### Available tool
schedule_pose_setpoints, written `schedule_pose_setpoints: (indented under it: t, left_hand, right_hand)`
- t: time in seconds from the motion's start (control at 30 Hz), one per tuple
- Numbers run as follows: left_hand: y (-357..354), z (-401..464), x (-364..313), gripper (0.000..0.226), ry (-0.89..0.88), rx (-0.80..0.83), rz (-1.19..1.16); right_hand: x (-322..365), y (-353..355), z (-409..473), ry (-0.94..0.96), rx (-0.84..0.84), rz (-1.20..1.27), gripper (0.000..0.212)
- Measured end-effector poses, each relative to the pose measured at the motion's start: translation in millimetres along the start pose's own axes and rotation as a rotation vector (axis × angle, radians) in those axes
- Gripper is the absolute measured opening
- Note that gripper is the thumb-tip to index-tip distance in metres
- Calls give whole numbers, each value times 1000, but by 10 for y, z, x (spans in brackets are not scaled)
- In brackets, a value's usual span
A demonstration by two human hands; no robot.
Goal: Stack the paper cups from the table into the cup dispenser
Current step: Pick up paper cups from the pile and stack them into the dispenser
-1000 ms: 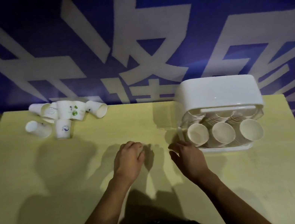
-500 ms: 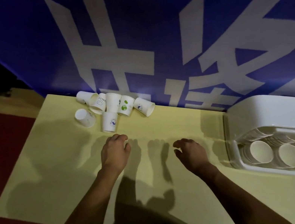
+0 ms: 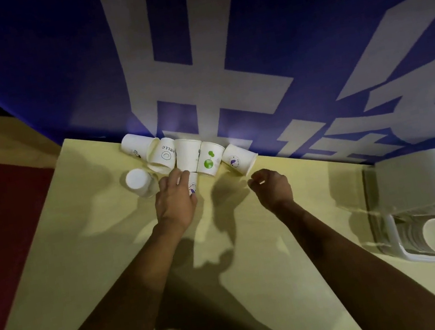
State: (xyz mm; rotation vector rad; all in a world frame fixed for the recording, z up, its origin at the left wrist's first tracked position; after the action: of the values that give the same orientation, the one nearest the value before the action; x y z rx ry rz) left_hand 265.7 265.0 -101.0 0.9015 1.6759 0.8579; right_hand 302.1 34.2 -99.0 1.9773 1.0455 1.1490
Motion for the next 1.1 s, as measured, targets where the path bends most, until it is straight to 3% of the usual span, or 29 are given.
schedule_pose_setpoints:
  t: [0.2,0.3,0.43,0.53,0.73,0.9,1.0,1.1]
  left_hand:
    - [-74,210,46,48,41,46,-46]
    - [-73,246,68,42,58,39,-68]
    - [-62,186,134,26,53,-7,-103]
    - [-33,93,160,19,38,-17,-126]
    - [131,-242,6,8,-21,-111,-247]
    - [230,-600,-281,10,-106,-166,-333]
    - [242,-783,-489,9,-170,-136,-362]
    - [228,-915,-770,6,-236,-100,-369]
  right_hand:
    - [168,-214,306,-189,68,98,30]
    - [148,-250,379,-313,12,244,27]
    - [114,-238,431,-413,-95,556,43]
    - [158,-227,500,-344,-76,559,25]
    - [227,-5,143,43,-213,38,24]
    - [-13,178,-545,229,-384,39,13]
    - [-197,302,-910,221,-459,58,3]
    - [-436,437,-1187,197,-518,89,11]
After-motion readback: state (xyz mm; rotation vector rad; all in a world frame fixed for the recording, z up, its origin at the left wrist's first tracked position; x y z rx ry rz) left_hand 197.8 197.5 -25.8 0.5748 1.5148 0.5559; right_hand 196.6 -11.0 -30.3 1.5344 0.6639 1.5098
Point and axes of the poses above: each hand's wrist, its own z-axis towards the middle knuckle, its own y-axis out of the back of the hand, x = y × z, the point moved 3 cm from there along z, towards the middle knuckle, and after that the axes turned 6 degrees about -z, right-handed, at the moved point
